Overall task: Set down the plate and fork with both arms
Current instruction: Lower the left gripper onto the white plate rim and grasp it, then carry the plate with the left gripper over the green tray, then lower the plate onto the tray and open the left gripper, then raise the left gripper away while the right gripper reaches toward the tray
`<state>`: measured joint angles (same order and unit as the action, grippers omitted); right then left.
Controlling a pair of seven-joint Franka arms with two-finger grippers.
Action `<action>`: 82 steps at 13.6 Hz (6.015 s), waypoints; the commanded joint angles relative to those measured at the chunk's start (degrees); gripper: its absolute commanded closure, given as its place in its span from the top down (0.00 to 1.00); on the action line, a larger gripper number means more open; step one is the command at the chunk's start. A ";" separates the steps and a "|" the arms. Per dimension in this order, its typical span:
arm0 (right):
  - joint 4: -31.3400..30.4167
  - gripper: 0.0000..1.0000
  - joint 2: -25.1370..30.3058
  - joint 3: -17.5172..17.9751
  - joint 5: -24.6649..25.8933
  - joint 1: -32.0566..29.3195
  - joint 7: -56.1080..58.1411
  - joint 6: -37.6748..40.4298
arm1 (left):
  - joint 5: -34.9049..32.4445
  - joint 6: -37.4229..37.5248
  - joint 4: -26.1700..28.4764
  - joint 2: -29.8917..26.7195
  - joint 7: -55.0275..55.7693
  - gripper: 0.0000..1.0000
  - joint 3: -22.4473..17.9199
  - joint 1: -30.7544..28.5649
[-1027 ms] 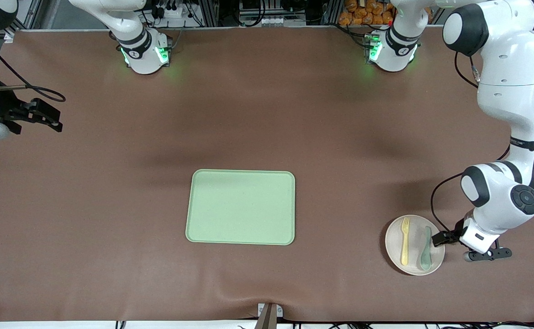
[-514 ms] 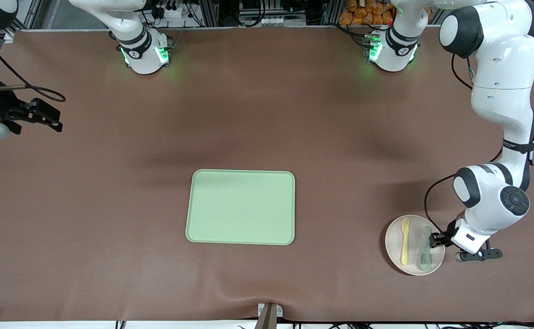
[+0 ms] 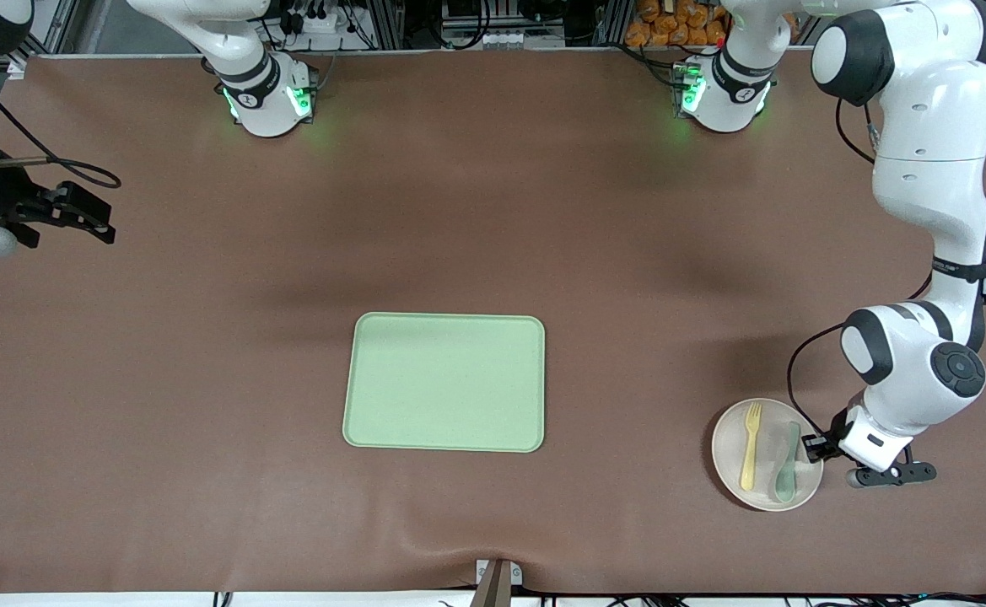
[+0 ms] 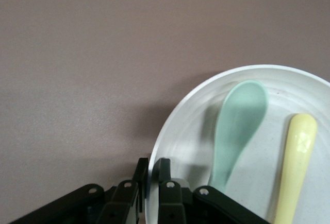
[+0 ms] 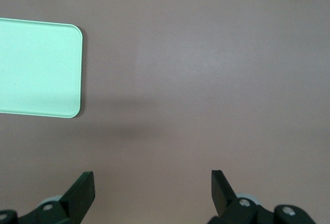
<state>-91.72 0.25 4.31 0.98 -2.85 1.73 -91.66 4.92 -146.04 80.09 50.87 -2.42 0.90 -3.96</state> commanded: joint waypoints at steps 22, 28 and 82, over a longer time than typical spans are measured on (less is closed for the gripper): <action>0.31 1.00 -0.42 0.61 -0.54 -0.93 0.03 -0.18 | 10.37 -0.03 5.96 -11.06 29.47 0.00 14.31 19.06; 0.31 1.00 -0.42 0.61 -0.54 -1.02 0.03 -0.18 | 10.37 -5.56 0.24 -4.38 36.86 0.00 3.89 33.11; 20.18 1.00 -33.02 0.52 -3.26 18.40 -16.39 -18.45 | 2.38 44.50 2.70 -36.00 15.61 1.00 -7.14 16.10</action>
<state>-74.51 -29.88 5.34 -2.91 13.78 -12.49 -109.35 9.90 -105.37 80.34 19.81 15.08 -6.95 13.90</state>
